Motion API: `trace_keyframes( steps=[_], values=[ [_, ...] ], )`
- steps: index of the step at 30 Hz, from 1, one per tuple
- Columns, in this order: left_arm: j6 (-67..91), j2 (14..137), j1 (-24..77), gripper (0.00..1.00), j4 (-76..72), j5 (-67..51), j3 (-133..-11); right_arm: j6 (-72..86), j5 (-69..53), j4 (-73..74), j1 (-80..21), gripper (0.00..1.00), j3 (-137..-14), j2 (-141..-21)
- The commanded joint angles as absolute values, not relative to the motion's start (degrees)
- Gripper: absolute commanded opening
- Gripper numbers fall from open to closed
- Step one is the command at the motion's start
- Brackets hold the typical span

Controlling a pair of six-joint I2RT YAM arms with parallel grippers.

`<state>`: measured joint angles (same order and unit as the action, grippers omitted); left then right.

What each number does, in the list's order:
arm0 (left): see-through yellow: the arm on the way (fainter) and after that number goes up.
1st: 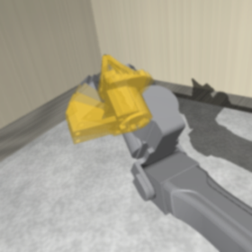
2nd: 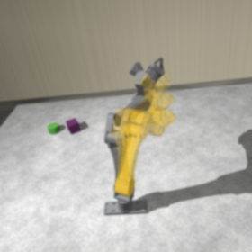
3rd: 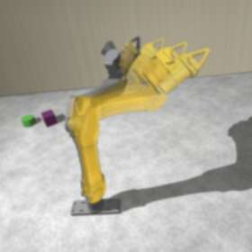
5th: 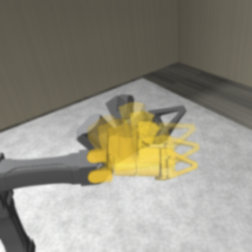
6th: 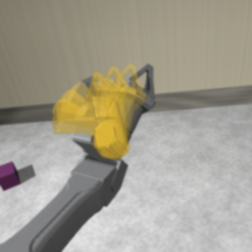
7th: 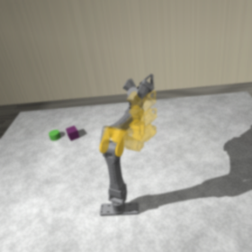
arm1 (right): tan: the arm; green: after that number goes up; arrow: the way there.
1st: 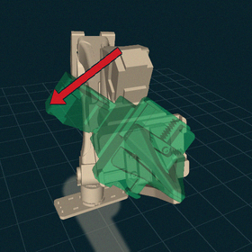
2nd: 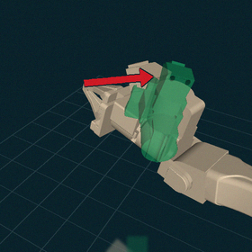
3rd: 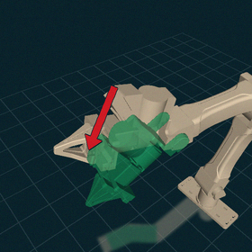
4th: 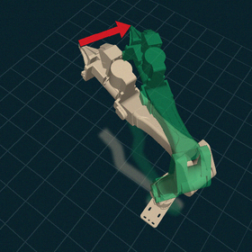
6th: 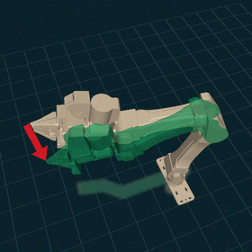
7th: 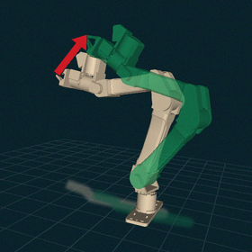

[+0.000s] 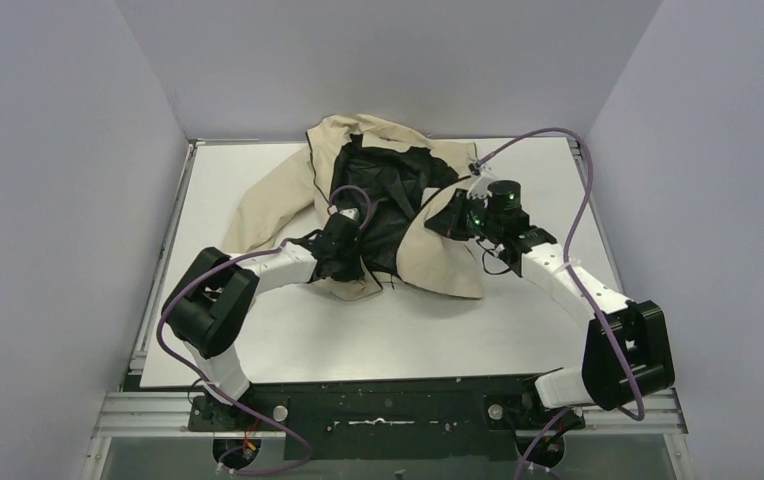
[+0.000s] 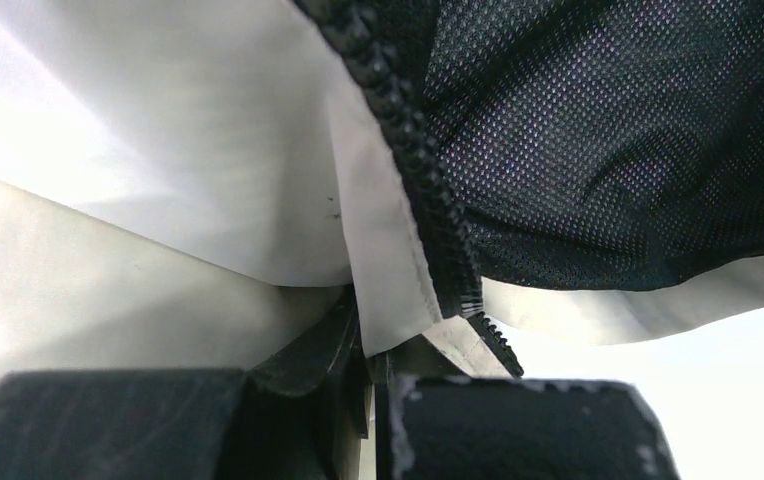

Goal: Zip up the jacket

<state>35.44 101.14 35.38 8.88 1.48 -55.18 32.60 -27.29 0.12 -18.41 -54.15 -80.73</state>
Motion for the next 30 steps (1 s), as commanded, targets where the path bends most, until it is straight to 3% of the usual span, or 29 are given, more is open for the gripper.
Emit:
trace_keyframes(
  steps=[1,7,16,20,23,30],
  values=[
    [32.6,103.0,34.5,0.0,16.2,7.4,-51.9,31.1,-38.9,0.7,-19.0,0.0,-50.2,-76.2],
    [32.5,102.5,34.5,0.0,16.0,7.4,-52.1,25.2,-36.1,7.6,-19.8,0.0,-44.0,-76.2],
    [32.4,101.6,34.5,0.0,16.5,7.6,-51.7,25.6,-18.7,7.9,-20.1,0.02,-41.3,-81.0],
    [32.6,101.4,34.5,0.0,16.5,7.7,-51.2,26.2,-13.7,8.6,-21.5,0.34,-42.8,-80.2],
    [32.8,101.6,34.5,0.0,16.2,7.4,-50.9,26.6,-10.6,9.8,-23.2,0.52,-43.6,-77.8],
    [32.8,101.4,34.8,0.0,15.3,6.7,-50.7,27.5,-0.7,17.9,-30.0,0.72,-46.7,-70.1]
  ],
)
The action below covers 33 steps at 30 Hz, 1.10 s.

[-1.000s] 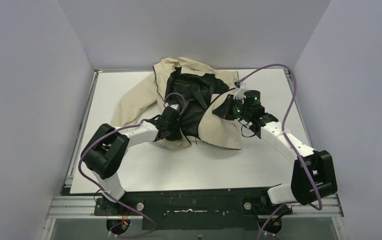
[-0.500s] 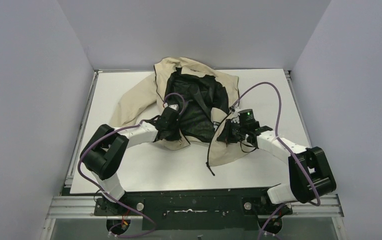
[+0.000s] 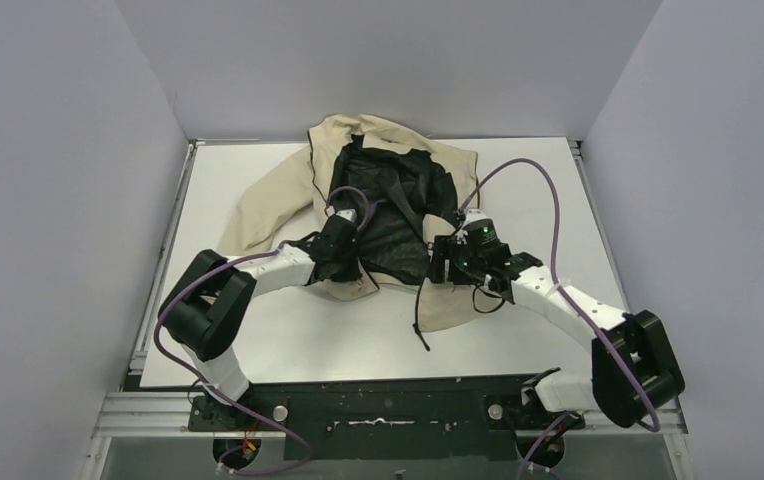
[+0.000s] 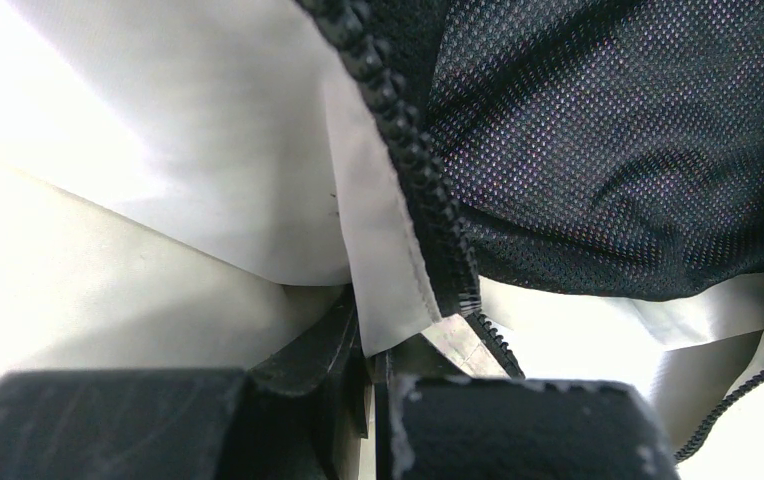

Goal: Zip up the jacket

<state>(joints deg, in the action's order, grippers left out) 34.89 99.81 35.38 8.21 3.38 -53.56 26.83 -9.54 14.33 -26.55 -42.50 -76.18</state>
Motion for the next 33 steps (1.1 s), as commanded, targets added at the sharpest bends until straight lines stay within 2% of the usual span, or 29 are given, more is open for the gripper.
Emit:
trace_keyframes(
  steps=[1,12,15,18,21,33],
  values=[
    [32.8,101.5,34.9,0.0,15.2,6.6,-50.7,27.8,1.2,19.0,-31.2,0.74,-46.9,-68.8],
    [32.4,99.8,37.6,0.0,14.9,6.3,-51.2,38.5,8.9,26.2,-43.0,0.78,-42.3,-59.7],
    [32.8,98.2,38.6,0.07,15.6,6.4,-51.8,41.7,11.1,26.4,-45.6,0.78,-39.9,-58.9],
    [33.0,96.1,39.5,0.16,16.4,7.0,-52.3,43.9,13.4,25.9,-47.6,0.78,-37.8,-59.5],
    [33.2,93.7,40.4,0.21,17.6,7.9,-52.5,45.3,14.6,24.9,-48.2,0.79,-36.1,-60.6],
    [35.5,80.9,44.6,0.22,20.6,8.6,-45.7,44.5,14.9,19.6,-48.3,0.79,-35.0,-67.8]
  ],
)
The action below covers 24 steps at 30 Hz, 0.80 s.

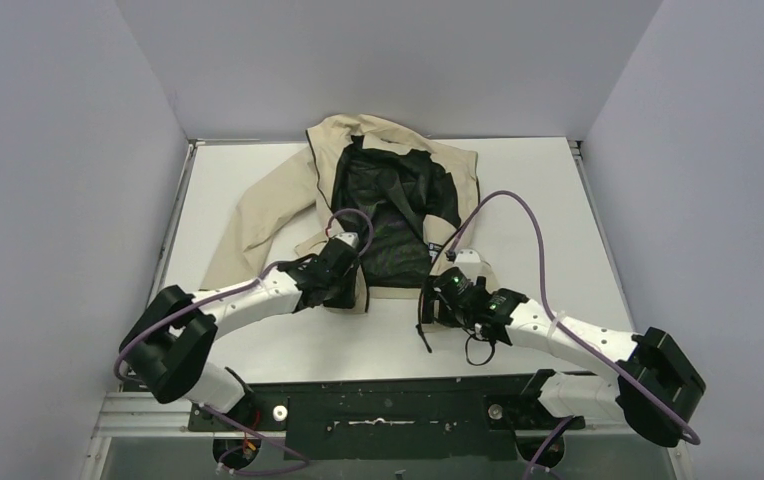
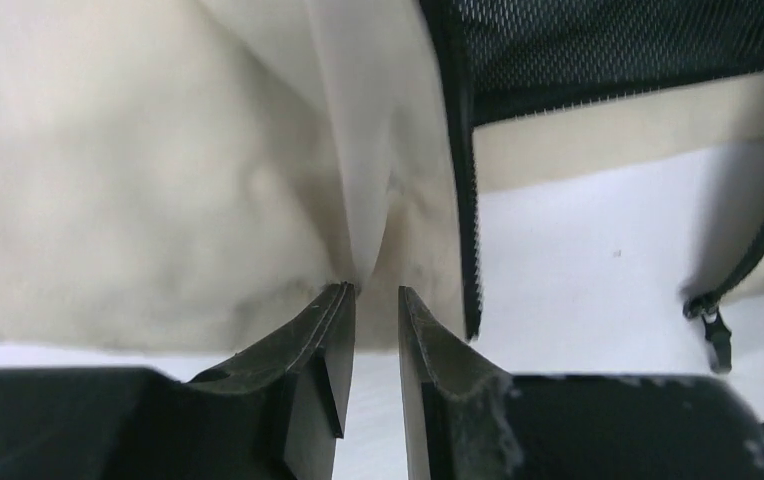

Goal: Zip up the jacket

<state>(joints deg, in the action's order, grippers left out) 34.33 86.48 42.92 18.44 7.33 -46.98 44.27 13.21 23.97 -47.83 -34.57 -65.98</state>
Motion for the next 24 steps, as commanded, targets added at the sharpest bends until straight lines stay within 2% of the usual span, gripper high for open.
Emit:
trace_keyframes(
  steps=[1,11,24],
  values=[
    [35.7,79.6,44.9,0.22,21.1,9.0,-45.4,44.5,14.7,19.4,-48.3,0.79,-34.8,-68.3],
    [35.7,67.5,45.7,0.28,23.8,9.1,-44.5,42.7,14.0,20.5,-48.5,0.78,-33.0,-70.0],
    [35.0,65.8,45.6,0.29,24.4,8.8,-44.7,38.7,11.0,19.3,-48.8,0.78,-33.0,-72.7]
  ],
)
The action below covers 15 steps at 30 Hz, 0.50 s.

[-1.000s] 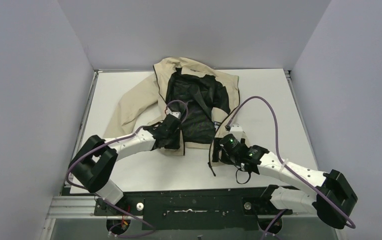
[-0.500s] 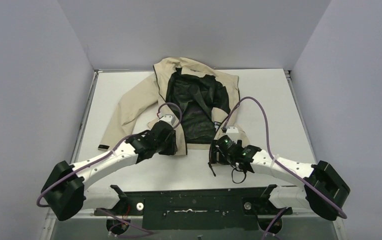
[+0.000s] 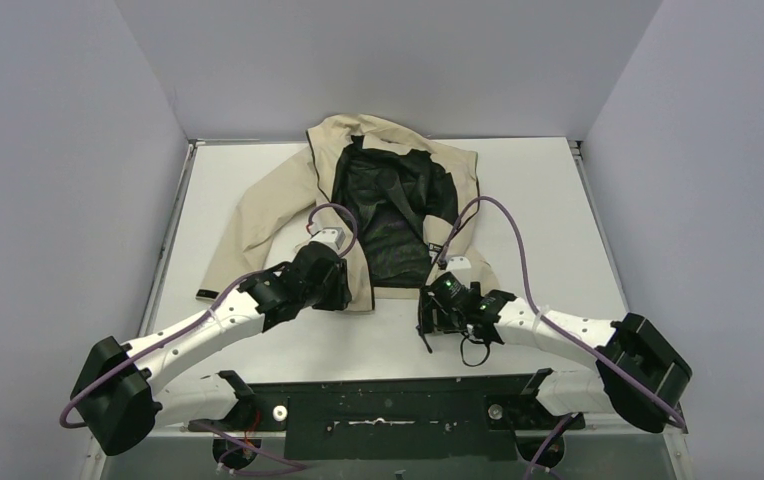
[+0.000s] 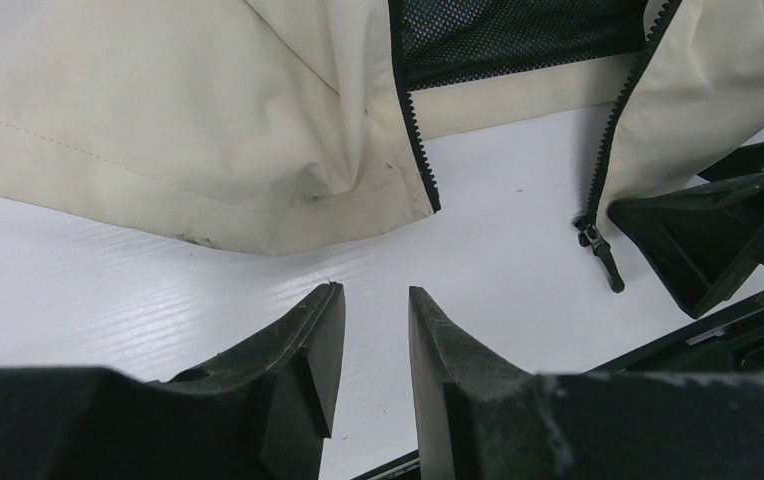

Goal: Zip up the jacket

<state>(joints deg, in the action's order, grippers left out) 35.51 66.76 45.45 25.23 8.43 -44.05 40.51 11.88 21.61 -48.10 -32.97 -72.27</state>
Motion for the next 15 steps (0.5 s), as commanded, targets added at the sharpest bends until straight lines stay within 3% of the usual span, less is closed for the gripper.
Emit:
trace_keyframes(
  steps=[1,15],
  values=[
    [35.0,65.9,45.7,0.29,24.4,8.9,-44.7,38.4,10.7,19.3,-48.9,0.78,-33.0,-72.9],
    [34.5,66.6,45.7,0.3,24.2,8.6,-45.1,37.6,10.6,20.0,-49.5,0.82,-33.7,-75.4]
  ],
)
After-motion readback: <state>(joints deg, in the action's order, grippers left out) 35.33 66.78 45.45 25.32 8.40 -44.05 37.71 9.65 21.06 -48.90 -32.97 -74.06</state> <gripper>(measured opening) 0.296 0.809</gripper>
